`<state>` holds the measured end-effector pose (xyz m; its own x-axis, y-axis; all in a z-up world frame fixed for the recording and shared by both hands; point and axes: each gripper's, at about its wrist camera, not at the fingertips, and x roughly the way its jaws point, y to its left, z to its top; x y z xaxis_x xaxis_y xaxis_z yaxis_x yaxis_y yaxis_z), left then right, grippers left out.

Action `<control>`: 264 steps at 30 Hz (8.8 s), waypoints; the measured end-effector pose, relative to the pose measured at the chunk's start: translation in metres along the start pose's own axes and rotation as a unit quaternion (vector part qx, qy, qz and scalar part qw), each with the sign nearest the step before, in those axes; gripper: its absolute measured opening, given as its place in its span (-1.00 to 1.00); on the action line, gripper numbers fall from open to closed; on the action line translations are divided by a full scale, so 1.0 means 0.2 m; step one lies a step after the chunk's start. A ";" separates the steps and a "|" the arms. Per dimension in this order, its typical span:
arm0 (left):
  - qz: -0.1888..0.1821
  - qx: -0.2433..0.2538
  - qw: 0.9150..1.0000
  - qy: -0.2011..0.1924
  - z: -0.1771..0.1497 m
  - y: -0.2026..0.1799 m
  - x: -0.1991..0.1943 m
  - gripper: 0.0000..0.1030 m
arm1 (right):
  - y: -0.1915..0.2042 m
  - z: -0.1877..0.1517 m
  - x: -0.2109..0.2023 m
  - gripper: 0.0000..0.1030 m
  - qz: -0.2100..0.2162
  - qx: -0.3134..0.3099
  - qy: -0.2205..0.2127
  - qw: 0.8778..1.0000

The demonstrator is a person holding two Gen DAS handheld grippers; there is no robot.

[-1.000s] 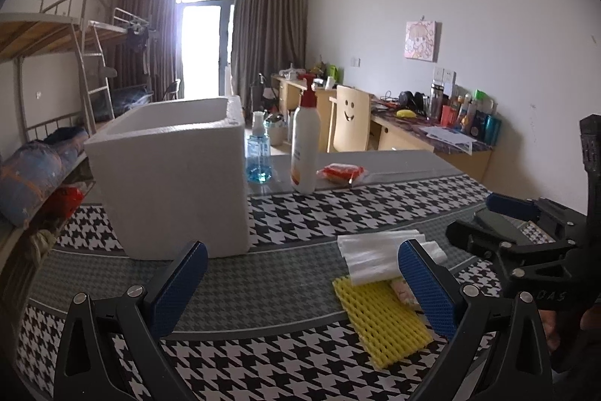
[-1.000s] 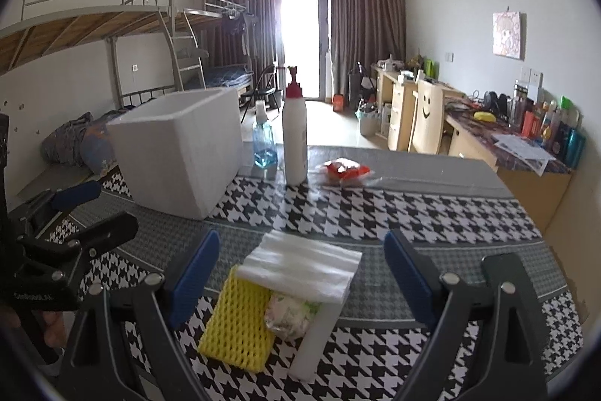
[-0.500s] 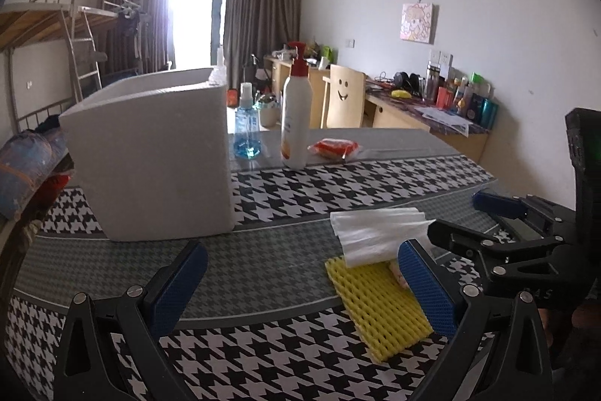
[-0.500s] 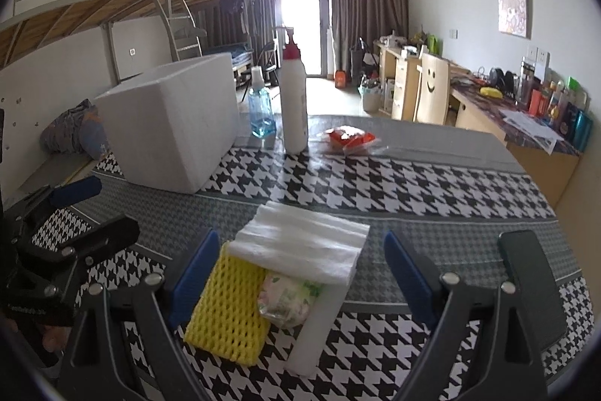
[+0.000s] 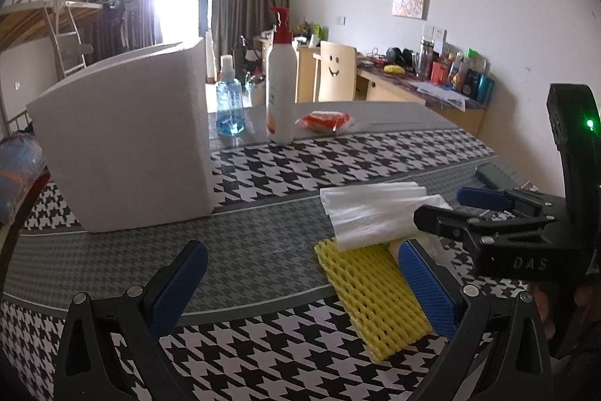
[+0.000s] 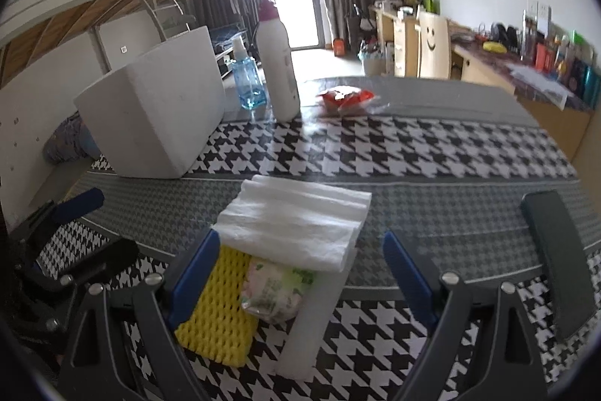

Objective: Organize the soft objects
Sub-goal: 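Grasp the white tissue with the right gripper, then grasp the yellow foam net with the left gripper while the right holds the tissue, then lift the yellow net with the left gripper while the right lifts the tissue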

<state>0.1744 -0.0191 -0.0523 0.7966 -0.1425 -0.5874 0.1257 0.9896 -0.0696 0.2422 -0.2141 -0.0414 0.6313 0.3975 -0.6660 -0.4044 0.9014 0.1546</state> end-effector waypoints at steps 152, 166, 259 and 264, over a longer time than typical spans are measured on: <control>-0.069 0.020 0.996 0.048 0.03 -0.08 -0.01 -0.60 | -0.11 -0.08 -0.26 -0.88 -0.070 0.014 -0.047 0.996; -0.038 0.028 0.999 -0.008 0.14 -0.04 -0.13 -0.60 | 0.01 -0.02 -0.29 -0.88 -0.042 -0.001 -0.072 0.997; 0.091 0.005 0.986 -0.138 0.70 0.33 -0.34 -0.60 | 0.39 0.68 -0.25 -0.88 0.015 -0.115 -0.157 0.981; 0.113 0.001 0.984 -0.137 0.71 0.38 -0.32 -0.60 | 0.42 0.72 -0.22 -0.88 0.020 -0.122 -0.154 0.980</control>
<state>0.2163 0.0620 0.0947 0.9336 0.0822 -0.3489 -0.0730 0.9966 0.0394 0.2766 -0.1315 0.1054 0.7658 0.4987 -0.4061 -0.5557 0.8310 -0.0272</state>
